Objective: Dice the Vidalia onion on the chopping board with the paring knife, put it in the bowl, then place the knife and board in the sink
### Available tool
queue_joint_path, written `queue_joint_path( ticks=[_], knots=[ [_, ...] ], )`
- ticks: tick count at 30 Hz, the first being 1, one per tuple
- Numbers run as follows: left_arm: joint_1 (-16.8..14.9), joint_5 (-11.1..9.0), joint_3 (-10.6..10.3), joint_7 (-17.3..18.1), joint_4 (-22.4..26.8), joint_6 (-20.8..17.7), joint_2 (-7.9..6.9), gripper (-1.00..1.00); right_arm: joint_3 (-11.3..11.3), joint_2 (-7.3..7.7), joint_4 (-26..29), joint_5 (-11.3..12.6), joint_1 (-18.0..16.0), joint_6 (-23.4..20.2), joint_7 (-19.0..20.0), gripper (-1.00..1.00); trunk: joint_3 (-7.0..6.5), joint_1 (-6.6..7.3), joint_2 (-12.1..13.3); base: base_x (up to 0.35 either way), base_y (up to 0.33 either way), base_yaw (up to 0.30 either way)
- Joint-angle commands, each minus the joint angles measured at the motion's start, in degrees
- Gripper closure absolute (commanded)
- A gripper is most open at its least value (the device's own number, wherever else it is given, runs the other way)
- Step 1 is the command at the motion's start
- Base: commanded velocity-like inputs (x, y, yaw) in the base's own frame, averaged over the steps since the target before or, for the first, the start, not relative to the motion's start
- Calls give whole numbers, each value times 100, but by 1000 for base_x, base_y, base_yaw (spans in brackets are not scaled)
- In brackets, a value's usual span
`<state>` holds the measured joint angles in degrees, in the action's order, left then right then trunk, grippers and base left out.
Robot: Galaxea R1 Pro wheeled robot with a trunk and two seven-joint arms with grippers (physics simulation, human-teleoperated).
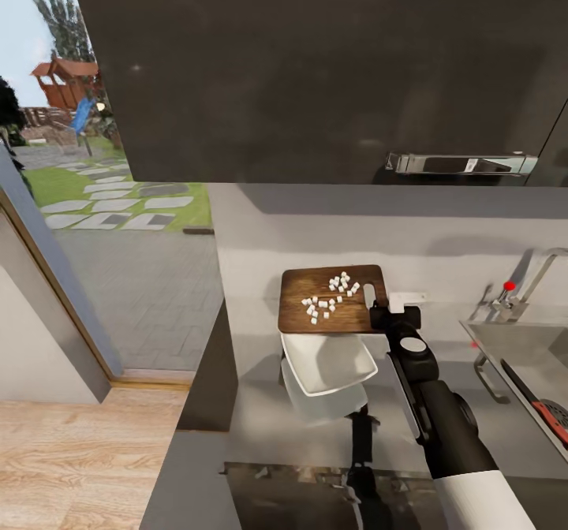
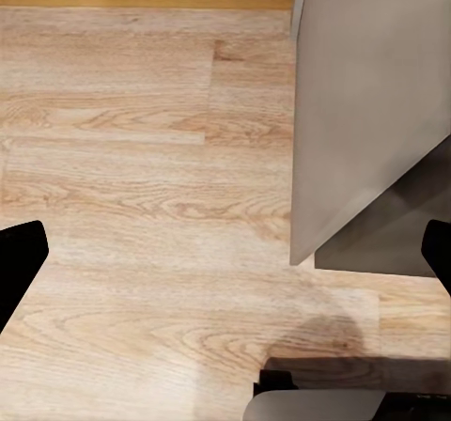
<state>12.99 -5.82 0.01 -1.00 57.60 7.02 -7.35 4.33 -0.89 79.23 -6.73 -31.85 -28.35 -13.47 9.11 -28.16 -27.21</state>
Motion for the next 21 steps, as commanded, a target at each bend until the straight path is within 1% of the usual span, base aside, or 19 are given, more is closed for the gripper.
queue_joint_path(
  ticks=[1, 5, 15, 21],
  knots=[
    [2, -59, -9, -9, 6, 10, -3, -100, 8, 0, -20, -58, -6, 2, -7, 100, 10, -3, -10, 0, 0, 0],
    [2, -59, -9, -7, 6, 10, -3, -100, 7, 1, -122, -64, -6, 200, -7, 100, 10, -3, -10, 0, 0, 0],
    [2, -59, -9, -11, 7, 10, -3, -100, -1, 10, -153, -74, -6, 263, -9, 100, 10, -3, -10, 0, 0, 0],
    [2, -59, -9, -11, 6, 10, -3, -100, -2, 94, -153, -74, -6, 276, -14, 100, 10, -3, -10, 0, 0, 0]
  ],
)
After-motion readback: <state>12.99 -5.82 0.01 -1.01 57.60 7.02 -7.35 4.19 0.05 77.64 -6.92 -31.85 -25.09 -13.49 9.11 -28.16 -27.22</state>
